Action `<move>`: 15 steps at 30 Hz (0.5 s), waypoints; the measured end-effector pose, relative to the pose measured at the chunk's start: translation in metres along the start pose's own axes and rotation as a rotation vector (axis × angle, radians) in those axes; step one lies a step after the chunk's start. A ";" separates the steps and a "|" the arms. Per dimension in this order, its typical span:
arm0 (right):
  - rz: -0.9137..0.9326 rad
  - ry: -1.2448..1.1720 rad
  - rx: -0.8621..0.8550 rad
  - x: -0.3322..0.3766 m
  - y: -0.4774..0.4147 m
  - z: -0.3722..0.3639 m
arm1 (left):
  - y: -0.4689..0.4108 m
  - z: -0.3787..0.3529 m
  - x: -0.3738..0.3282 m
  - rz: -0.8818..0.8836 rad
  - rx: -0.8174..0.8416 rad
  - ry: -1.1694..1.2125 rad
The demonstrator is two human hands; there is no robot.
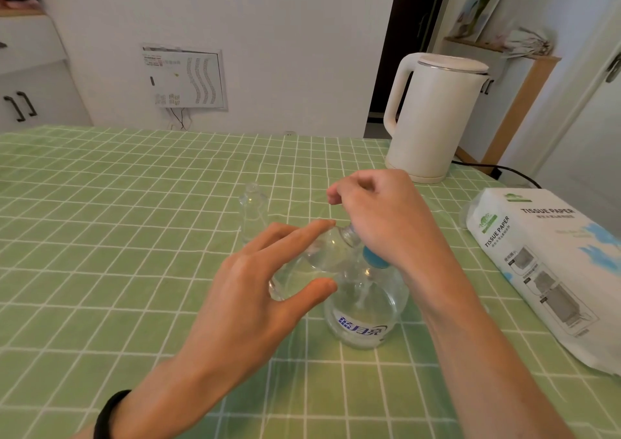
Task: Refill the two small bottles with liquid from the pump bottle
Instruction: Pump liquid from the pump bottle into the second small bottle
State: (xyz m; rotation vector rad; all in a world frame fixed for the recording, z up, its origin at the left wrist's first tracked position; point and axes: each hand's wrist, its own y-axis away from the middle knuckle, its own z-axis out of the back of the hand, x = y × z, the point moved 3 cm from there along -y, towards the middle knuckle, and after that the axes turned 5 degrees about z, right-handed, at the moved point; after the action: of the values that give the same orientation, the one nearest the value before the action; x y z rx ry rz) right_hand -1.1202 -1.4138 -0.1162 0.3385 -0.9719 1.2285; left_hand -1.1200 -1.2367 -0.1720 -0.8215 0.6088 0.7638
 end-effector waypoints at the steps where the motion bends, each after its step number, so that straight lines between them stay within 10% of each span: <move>1: 0.011 0.001 0.001 -0.001 -0.001 0.001 | 0.000 0.000 -0.001 -0.001 0.002 -0.002; 15: -0.064 -0.185 -0.020 0.004 -0.001 0.010 | -0.002 0.002 -0.004 -0.031 0.018 0.001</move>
State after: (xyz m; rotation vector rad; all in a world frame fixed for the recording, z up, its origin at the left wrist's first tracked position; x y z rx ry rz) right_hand -1.1233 -1.4187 -0.1068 0.4701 -1.1228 1.1430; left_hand -1.1200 -1.2369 -0.1670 -0.8135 0.6019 0.7290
